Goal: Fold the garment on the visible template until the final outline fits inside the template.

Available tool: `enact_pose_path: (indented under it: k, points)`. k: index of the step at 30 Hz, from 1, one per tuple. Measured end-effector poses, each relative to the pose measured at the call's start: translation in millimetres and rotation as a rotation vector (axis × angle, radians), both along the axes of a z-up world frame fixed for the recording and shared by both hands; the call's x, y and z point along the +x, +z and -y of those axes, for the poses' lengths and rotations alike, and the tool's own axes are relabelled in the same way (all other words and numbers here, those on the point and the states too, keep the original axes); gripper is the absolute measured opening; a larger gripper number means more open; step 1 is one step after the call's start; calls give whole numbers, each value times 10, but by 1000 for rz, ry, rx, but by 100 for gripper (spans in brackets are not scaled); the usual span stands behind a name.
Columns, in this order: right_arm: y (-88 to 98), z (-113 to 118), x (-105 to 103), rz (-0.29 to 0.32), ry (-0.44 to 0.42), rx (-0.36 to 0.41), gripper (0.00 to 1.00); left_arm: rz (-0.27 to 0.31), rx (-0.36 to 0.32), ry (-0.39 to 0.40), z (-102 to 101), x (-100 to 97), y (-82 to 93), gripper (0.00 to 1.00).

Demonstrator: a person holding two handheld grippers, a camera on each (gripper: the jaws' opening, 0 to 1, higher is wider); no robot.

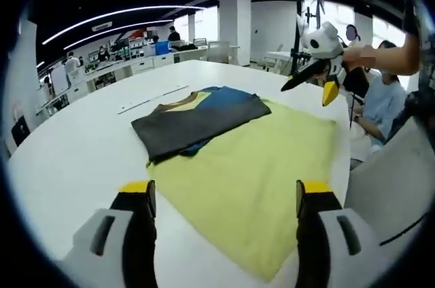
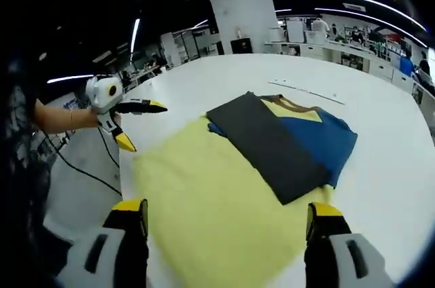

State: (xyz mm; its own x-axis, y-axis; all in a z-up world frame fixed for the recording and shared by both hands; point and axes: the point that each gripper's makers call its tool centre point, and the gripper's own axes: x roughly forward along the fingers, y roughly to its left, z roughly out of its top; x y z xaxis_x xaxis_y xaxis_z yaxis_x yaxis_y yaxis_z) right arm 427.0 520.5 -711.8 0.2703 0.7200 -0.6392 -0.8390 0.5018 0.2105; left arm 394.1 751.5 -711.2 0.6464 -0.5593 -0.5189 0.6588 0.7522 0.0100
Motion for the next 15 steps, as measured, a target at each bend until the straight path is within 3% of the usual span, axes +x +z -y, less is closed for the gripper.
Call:
enact_pose_path:
  k: [4, 8, 15]
  points:
    - [-121, 91, -203, -26, 27, -35, 93, -26, 25, -26, -1, -138, -71, 73]
    - [-244, 161, -404, -63, 47, -73, 81, -47, 14, -41, 19, -267, -110, 67]
    - [-404, 270, -636, -53, 87, -155, 77, -112, 58, -110, 87, -508, -283, 54]
